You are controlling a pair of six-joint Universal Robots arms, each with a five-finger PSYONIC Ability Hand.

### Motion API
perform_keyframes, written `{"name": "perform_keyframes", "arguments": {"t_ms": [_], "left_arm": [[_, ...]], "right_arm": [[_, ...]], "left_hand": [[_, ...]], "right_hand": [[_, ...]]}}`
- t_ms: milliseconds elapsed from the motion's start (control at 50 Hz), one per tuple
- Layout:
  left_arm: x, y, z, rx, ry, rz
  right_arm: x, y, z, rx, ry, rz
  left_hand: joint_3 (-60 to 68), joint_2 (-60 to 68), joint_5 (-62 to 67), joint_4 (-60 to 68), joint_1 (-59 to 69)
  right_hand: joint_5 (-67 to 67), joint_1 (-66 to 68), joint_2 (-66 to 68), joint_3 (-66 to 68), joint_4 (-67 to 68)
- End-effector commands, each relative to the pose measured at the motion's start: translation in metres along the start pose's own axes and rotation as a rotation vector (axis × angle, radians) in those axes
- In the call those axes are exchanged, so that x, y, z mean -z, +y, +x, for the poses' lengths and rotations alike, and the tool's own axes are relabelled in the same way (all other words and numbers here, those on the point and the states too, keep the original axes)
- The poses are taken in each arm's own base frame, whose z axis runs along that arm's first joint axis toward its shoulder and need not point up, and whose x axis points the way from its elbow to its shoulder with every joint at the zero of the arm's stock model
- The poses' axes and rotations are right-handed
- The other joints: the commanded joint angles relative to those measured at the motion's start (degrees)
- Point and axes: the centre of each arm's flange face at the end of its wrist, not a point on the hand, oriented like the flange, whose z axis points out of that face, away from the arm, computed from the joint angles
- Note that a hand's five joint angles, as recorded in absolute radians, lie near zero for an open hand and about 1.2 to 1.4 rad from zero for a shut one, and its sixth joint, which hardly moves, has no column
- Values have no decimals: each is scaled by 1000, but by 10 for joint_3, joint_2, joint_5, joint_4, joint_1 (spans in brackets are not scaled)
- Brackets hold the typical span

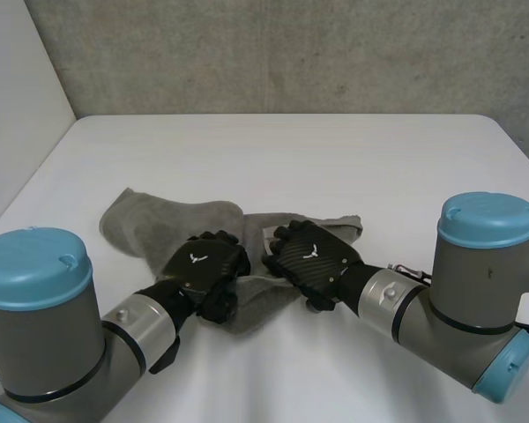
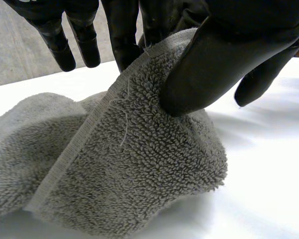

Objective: Fold the towel.

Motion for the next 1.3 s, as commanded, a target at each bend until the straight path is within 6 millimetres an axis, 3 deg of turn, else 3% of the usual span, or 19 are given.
{"name": "perform_keyframes", "arguments": {"t_ms": [20, 220, 340, 560, 760, 860, 1100, 1160, 1200, 1220, 1260, 1280, 1300], "left_arm": [[0, -1, -8, -47, -25, 0], [0, -1, -20, -48, -60, -10], [-1, -1, -23, -44, -67, -9], [-1, -1, -20, -45, -57, -9], [-1, 0, -19, -41, -31, -13], [-1, -1, -19, -40, -32, -13], [2, -10, -24, -39, -38, 6], [-3, -18, -28, -51, -35, 30], [-17, -34, -33, -81, -39, 79], [-17, -34, -33, -81, -39, 79], [-43, -46, -41, -121, -45, 109], [-43, -46, -41, -121, -45, 109], [-54, -61, -46, -156, -56, 149]], "right_arm": [[4, -5, -1, 30, -42, 29], [29, -3, 30, 222, -23, -86], [34, -1, 30, 228, -45, -102], [25, -4, 8, 154, -86, -58], [7, -15, 17, 75, 18, 81], [1, -11, 17, 76, 43, 90], [22, -25, 33, 52, 55, 64], [19, -29, 37, 64, 45, 95], [13, -28, 40, 71, 49, 107], [3, -28, 45, 79, 60, 122], [-6, -30, 52, 98, 87, 136], [-14, -38, 60, 124, 125, 162], [-21, -53, 69, 154, 179, 201]], "left_hand": [[-28, 40, 50, -31, 79], [-28, 40, 50, -31, 79], [-28, 40, 50, -31, 79], [-28, 40, 50, -31, 79], [-28, 40, 50, -31, 79], [-28, 40, 50, -31, 79], [-28, 40, 50, -31, 79], [-28, 40, 50, -31, 79], [-28, 40, 50, -31, 79], [-28, 40, 50, -31, 79], [-28, 40, 50, -31, 79], [-28, 40, 50, -31, 79], [-28, 40, 50, -31, 79]], "right_hand": [[30, 35, 36, -27, -44], [73, 78, 80, -27, -44], [144, 149, 151, -27, -44], [193, 198, 199, -27, -44], [429, 434, 436, -27, -44], [429, 434, 436, -27, -44], [429, 434, 436, -27, -44], [429, 434, 436, -27, -44], [429, 434, 436, -27, -44], [429, 434, 436, -27, -44], [429, 434, 436, -27, -44], [429, 434, 436, -27, -44], [429, 434, 436, -27, -44]]}}
